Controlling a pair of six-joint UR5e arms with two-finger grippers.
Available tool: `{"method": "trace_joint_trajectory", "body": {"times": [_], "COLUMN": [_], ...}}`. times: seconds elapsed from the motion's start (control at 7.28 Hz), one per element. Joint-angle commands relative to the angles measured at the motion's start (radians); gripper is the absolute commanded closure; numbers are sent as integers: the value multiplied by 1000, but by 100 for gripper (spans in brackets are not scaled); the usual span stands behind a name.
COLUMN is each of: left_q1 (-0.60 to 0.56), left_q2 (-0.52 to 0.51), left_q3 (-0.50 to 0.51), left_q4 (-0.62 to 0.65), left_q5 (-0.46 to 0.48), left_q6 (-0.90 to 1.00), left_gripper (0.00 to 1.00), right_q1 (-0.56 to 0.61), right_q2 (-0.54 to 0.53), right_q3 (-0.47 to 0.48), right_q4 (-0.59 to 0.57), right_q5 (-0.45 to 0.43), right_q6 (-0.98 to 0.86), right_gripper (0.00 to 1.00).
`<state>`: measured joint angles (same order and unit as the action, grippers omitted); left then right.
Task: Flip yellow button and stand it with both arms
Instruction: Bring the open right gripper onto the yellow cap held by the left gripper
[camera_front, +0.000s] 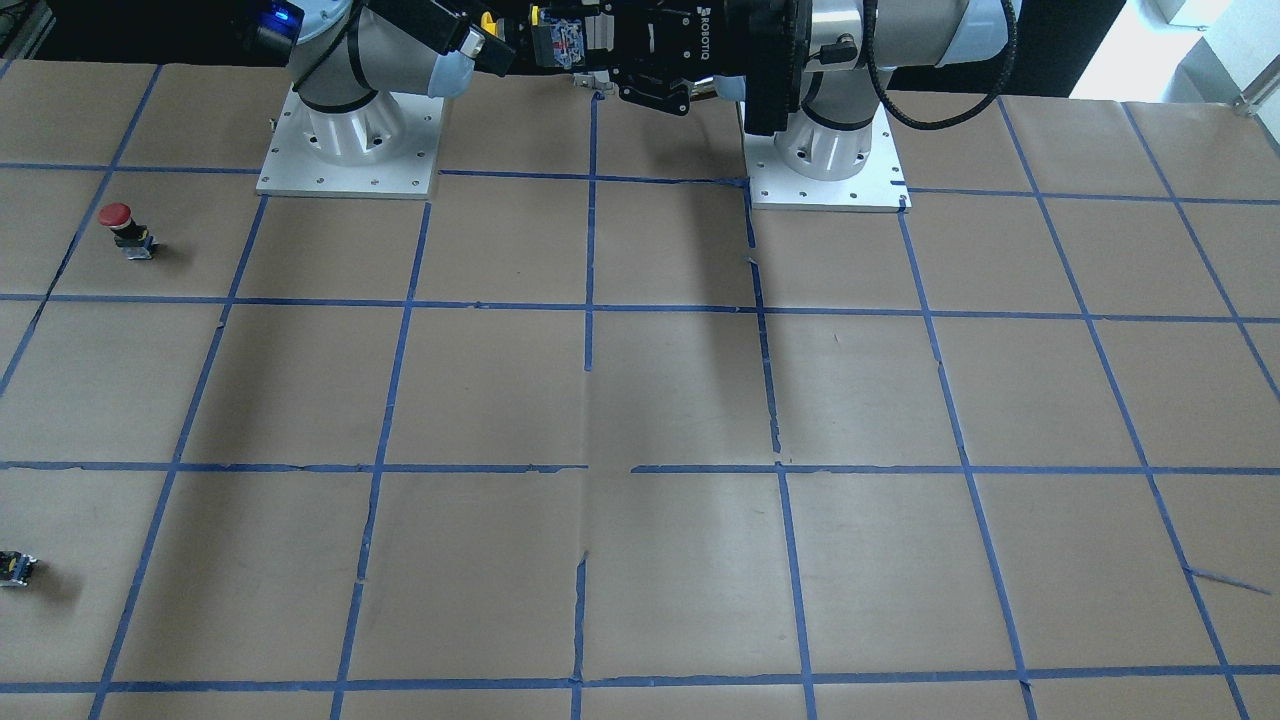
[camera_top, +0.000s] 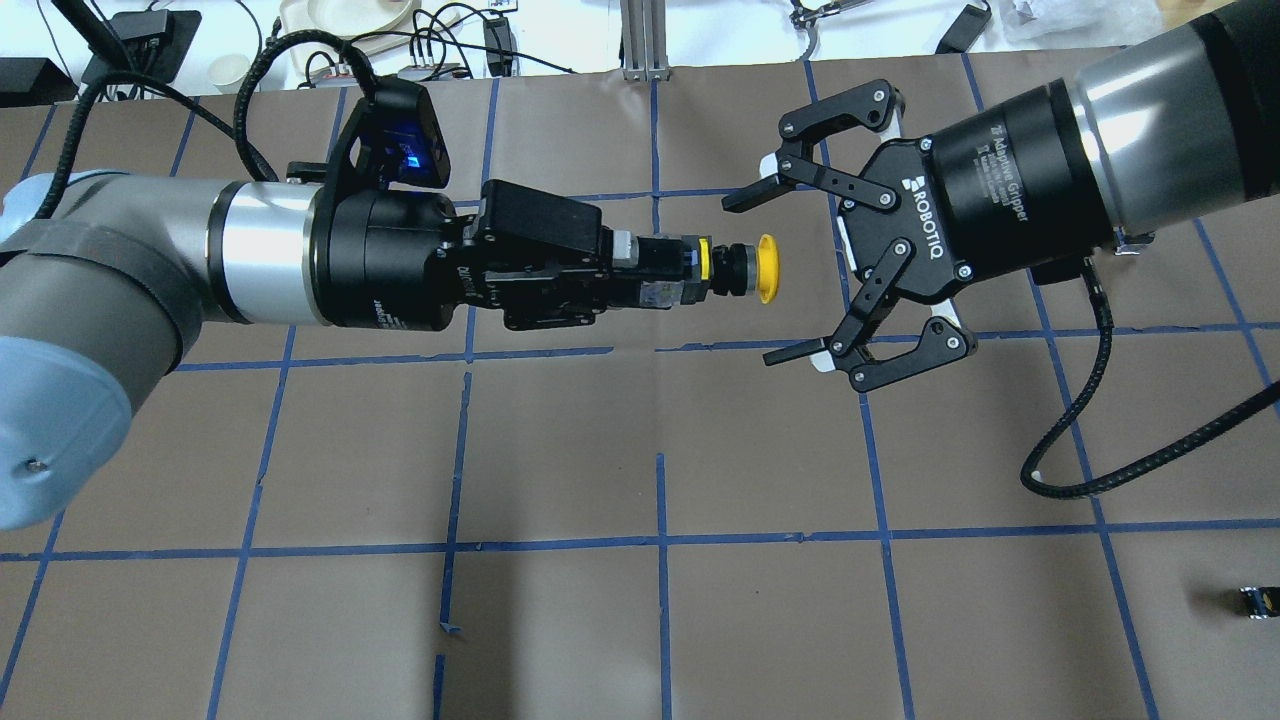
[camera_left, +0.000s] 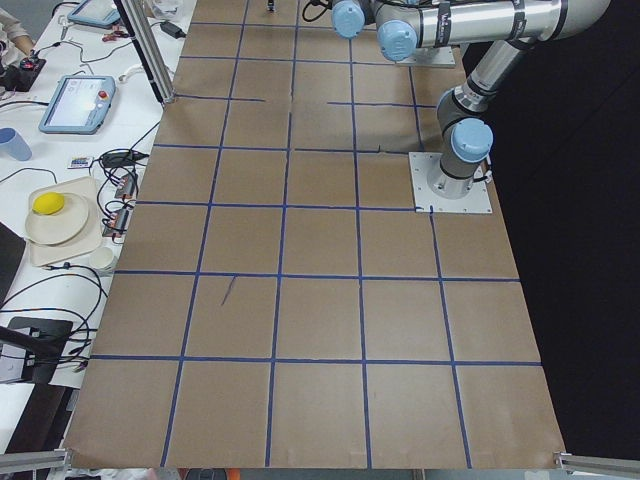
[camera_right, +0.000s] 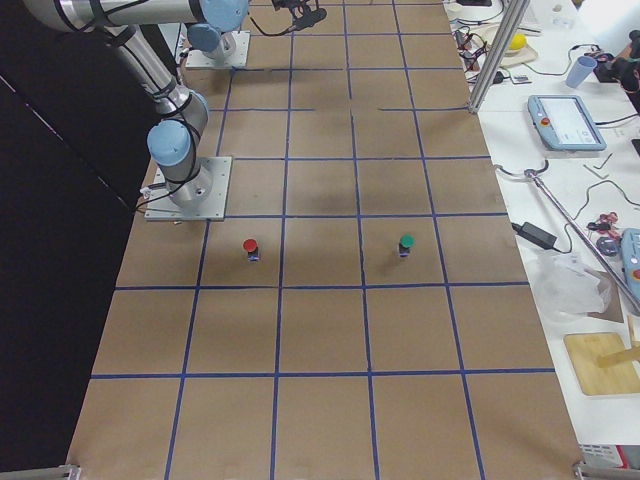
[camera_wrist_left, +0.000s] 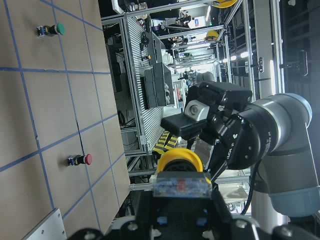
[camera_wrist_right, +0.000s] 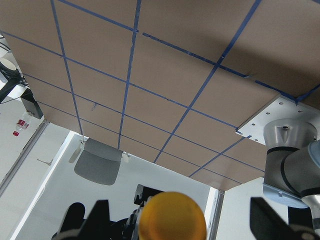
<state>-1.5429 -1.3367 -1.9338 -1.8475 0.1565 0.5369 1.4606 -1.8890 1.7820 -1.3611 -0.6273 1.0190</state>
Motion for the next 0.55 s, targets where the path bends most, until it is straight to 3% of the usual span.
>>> {"method": "trace_joint_trajectory", "body": {"times": [0.0, 0.41], "left_q1": [0, 0], "left_q2": [1, 1], "left_q3": [-1, -1], "left_q4": [-1, 1], "left_q5": [0, 1], "left_q6": [0, 3], "left_gripper": [71, 71], "right_q1": [0, 0], "right_q2": [1, 2], "right_q3": [2, 5], "right_q4": [7, 7], "right_q5": [6, 5], "right_q6": [1, 0], "right_gripper": [10, 40]}}
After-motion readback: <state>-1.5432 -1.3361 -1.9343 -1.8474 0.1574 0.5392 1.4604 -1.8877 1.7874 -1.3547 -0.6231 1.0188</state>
